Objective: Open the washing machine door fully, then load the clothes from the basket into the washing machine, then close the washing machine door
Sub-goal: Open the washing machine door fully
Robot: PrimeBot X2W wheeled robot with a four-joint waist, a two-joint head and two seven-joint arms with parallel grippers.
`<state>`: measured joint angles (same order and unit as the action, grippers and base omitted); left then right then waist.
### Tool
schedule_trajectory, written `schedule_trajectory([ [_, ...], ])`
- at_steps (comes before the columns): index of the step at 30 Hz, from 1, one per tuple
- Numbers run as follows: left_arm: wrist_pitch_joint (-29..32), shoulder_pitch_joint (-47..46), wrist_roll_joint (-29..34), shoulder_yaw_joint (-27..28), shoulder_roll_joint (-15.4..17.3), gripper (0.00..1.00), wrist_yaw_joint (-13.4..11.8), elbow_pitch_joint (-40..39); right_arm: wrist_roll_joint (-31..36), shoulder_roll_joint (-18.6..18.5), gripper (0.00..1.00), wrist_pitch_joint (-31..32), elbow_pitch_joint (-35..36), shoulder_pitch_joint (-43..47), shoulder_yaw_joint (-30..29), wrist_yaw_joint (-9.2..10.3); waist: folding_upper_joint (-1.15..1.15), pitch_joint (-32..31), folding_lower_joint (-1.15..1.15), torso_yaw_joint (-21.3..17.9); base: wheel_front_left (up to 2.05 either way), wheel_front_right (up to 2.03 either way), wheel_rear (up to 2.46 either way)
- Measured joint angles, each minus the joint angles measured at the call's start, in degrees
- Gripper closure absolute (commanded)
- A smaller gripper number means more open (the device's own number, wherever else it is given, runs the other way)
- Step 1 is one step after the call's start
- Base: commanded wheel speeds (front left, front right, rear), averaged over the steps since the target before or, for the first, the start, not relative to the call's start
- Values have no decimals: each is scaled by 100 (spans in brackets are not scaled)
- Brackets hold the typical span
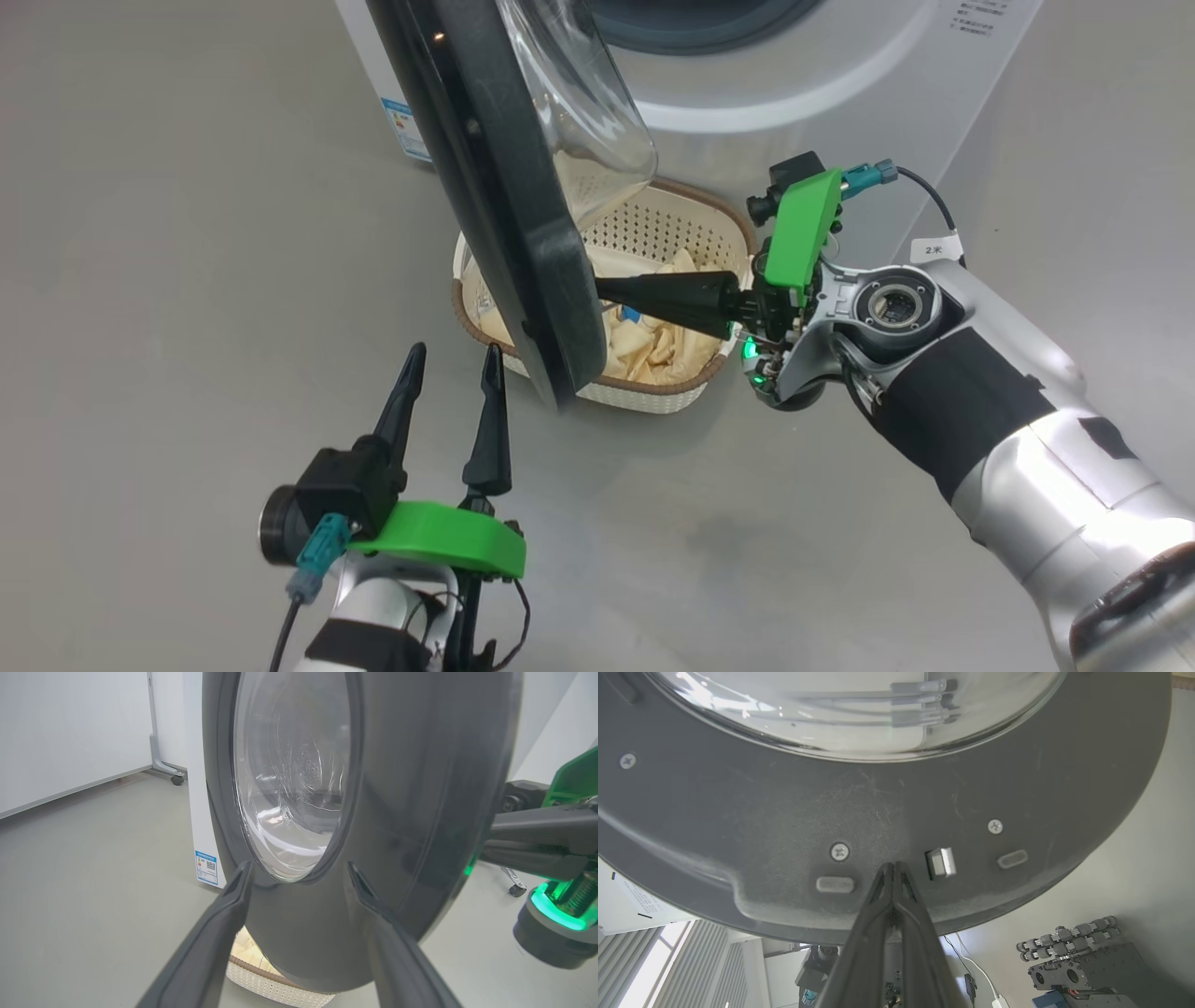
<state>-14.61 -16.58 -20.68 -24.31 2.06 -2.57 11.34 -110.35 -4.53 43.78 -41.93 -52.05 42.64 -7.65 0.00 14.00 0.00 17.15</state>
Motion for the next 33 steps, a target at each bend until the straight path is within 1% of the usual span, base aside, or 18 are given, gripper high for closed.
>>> schedule_trajectory([
  [7, 0, 53, 12, 26, 1, 0, -2, 1, -62, 8, 100, -247, 29, -3, 121, 0, 0, -63, 1, -104, 0, 0, 0],
  [9, 0, 58, 104, 49, 2, 0, -2, 4, 2, -36, 100, -338, 76, -3, 153, 0, 0, -107, 0, -164, 0, 0, 0],
  [12, 0, 95, 153, 126, 2, 0, -3, 26, 260, -200, 100, -511, 314, 16, 224, 0, 0, -192, 1, -269, 0, 0, 0],
  [15, 0, 210, 191, 226, 3, 0, -1, 65, 603, -463, 100, -857, 710, 130, 227, 0, 0, -294, 0, -383, 0, 0, 0],
  [21, 0, 333, 321, 407, 8, 0, 57, 120, 1618, -1177, 100, -1967, 1666, 905, 233, 0, 0, -566, 0, -575, 0, 0, 0],
  [24, 0, 413, 370, 512, 8, 0, 101, 145, 2388, -1580, 100, -2766, 2143, 1274, 288, 0, 0, -688, 0, -693, 0, 0, 0],
  [27, 0, 521, 411, 650, 8, 0, 103, 151, 3193, -1935, 100, -3626, 2440, 1511, 376, 0, 0, -797, 0, -820, 0, 0, 0],
  [29, 0, 599, 464, 769, 8, 0, 110, 149, 3567, -2070, 100, -4127, 2560, 1690, 408, 0, 0, -867, 0, -913, 0, 0, 0],
  [31, 0, 686, 510, 891, 8, 0, 157, 151, 3874, -2118, 100, -4569, 2609, 1894, 434, 0, 0, -938, 0, -1007, 0, 0, 0],
  [33, 0, 775, 559, 1011, 11, 0, 160, 147, 3980, -2114, 100, -4979, 2616, 2138, 400, 0, 0, -998, 0, -1109, 0, 0, 0],
])
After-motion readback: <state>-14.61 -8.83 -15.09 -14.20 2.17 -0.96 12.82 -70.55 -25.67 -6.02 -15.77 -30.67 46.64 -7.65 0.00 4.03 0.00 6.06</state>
